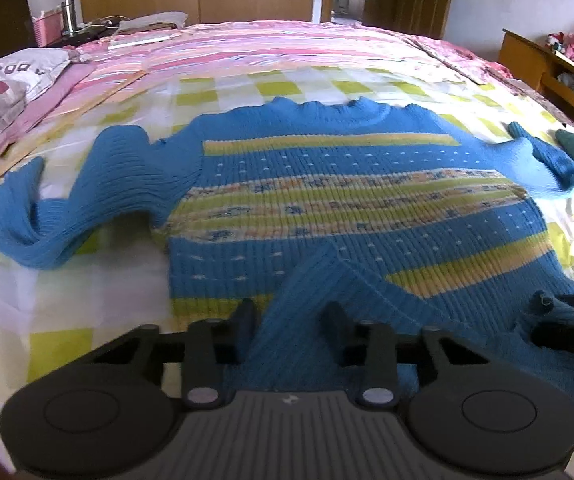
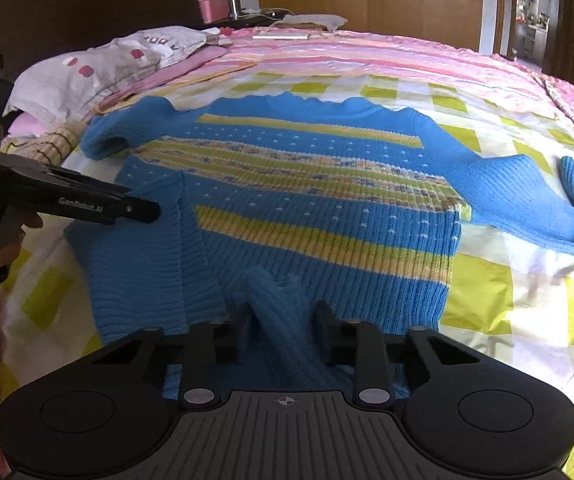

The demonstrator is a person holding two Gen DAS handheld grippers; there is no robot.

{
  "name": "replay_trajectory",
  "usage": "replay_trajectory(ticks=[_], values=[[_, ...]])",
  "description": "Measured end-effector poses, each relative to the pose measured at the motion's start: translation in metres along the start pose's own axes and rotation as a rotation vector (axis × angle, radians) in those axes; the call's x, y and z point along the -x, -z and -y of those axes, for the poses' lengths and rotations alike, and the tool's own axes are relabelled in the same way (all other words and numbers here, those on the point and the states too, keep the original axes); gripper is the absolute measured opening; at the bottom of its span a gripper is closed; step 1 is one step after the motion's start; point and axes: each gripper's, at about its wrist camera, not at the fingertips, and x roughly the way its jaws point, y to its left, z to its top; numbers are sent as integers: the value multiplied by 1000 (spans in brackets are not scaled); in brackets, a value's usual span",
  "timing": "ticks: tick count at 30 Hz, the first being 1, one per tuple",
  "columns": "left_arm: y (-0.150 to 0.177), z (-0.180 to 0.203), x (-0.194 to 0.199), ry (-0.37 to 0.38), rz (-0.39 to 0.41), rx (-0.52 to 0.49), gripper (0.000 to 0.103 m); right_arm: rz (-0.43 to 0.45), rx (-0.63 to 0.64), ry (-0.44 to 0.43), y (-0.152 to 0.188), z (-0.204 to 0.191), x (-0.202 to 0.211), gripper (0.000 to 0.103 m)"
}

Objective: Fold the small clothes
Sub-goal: 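Grasp the folded hem layer with both grippers and lift it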

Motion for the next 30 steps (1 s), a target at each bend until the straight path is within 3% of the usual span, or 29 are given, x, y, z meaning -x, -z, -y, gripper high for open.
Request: replay_trajectory(ticks=[2, 4, 15, 24, 30], values=[[1, 0, 3, 34, -10, 4, 16, -1, -13, -5, -1, 3, 3, 12], [4, 2, 7, 48, -13, 1, 14, 2, -26, -11, 0, 5, 8, 8], [41, -6, 77, 146, 23, 61, 12, 63, -34, -35, 16, 12, 71, 6], [89, -11, 122, 129, 22, 121, 12, 49, -11, -5, 51, 17, 105, 6], [104, -13, 140, 120, 31, 138, 12, 30, 24, 22, 68, 15, 117, 6]])
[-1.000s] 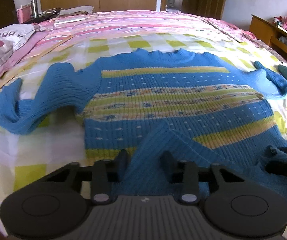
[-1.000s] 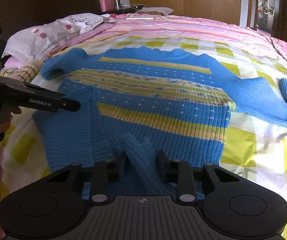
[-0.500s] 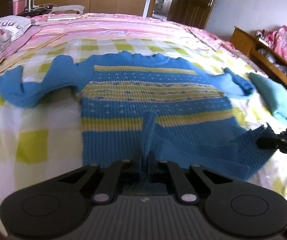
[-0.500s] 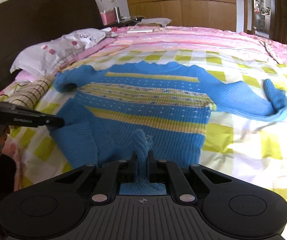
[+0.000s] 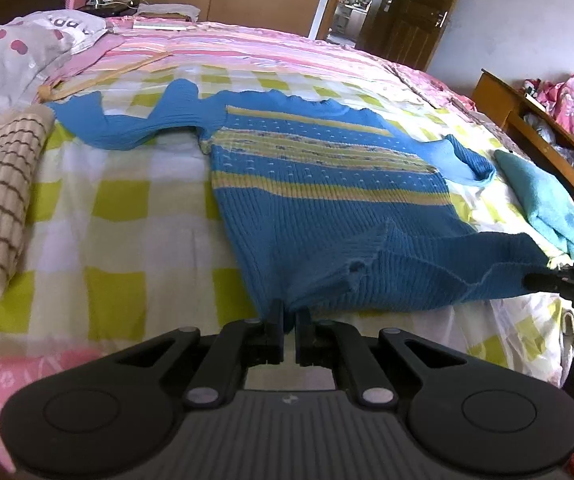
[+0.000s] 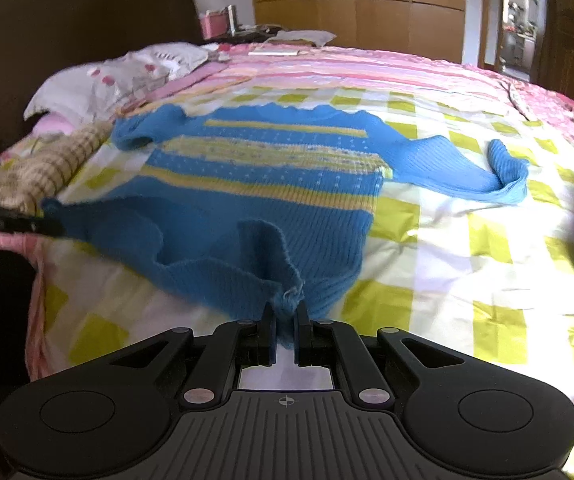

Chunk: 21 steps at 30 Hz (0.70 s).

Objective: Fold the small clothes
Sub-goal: 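Grasp the folded hem layer with both grippers and lift it, then pull the hem layer back with both grippers to flatten the sweater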

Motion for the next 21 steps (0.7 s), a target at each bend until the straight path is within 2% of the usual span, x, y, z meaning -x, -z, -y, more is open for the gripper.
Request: replay_trajectory(ticks=[5, 8, 12, 15, 18, 21], values=[[7, 6, 12, -1, -3, -26, 12, -22, 58, 25, 10, -3, 3, 7], [9, 11, 19, -12, 0, -40, 12, -36, 45, 41, 14, -1, 5, 10], [4, 15, 27, -9, 39, -32, 12, -15, 41, 60, 16, -2, 15, 12], [0, 23, 21, -16, 49, -56, 17, 1, 64, 73, 17, -5, 22, 13], [-1, 39, 4, -52, 34, -131, 22, 14, 53, 79, 16, -4, 25, 17], [1, 54, -15, -67, 2, -216, 34, 24, 24, 79, 14, -1, 26, 17]])
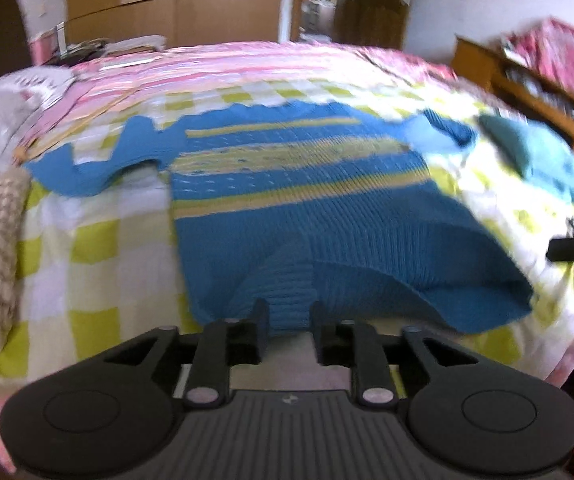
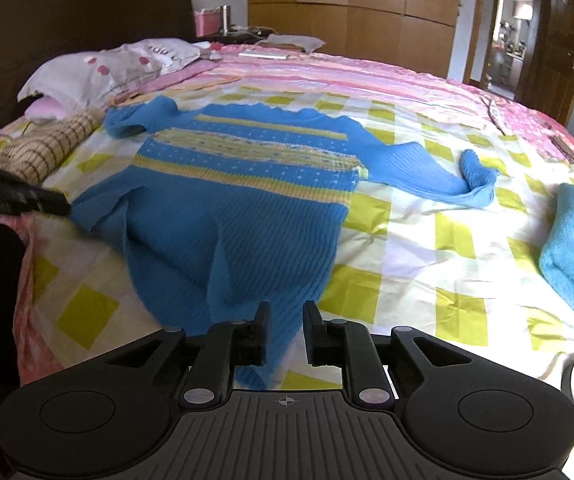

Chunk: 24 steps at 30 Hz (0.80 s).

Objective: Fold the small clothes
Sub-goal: 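Pull the hem layer back with both grippers to flatten the sweater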

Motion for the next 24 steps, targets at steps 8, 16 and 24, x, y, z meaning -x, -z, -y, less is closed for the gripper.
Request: replay_trajectory(ticks=[8, 16, 24], values=[[-2, 28, -27, -168, -62, -206, 48, 11, -35, -73, -8, -11, -13, 17], [-3, 8, -31, -149, -127, -120, 15, 7, -35, -120, -11, -24, -22, 17], [18, -31, 13, -179, -201, 2, 9, 3, 1, -187, -16, -43, -26, 17]])
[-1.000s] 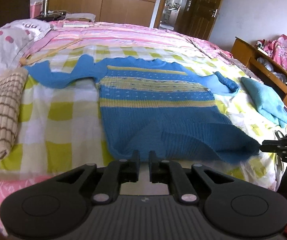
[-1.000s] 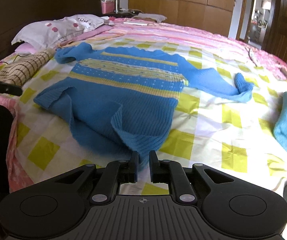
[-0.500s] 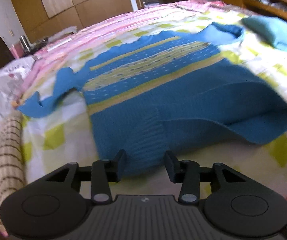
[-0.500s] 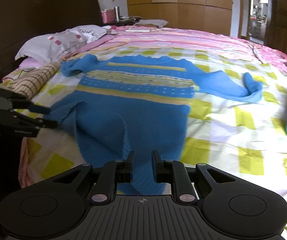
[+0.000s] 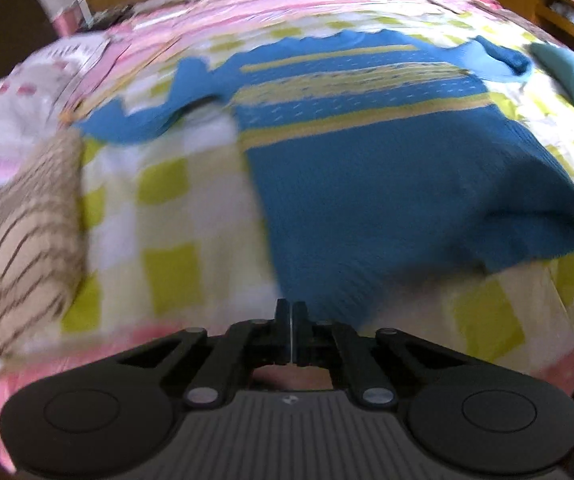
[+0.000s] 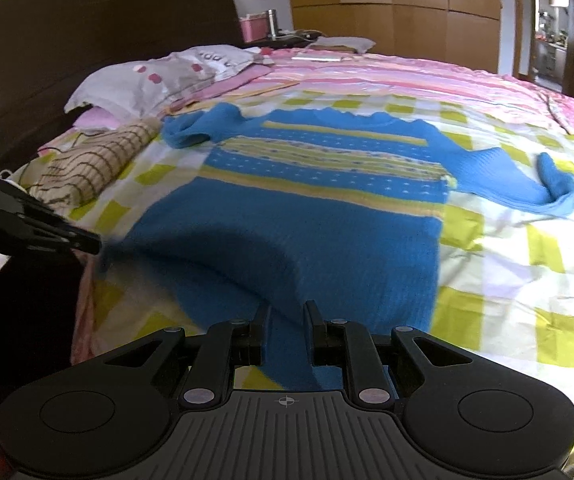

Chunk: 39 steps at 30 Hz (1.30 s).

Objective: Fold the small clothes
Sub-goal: 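Pull the hem layer back with both grippers to flatten the sweater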

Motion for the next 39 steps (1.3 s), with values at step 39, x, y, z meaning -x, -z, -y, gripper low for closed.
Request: replay_trajectory(ticks=[39], values=[[-30, 58, -46, 207, -4, 66, 12, -114, -225, 171, 34, 53, -20, 18]])
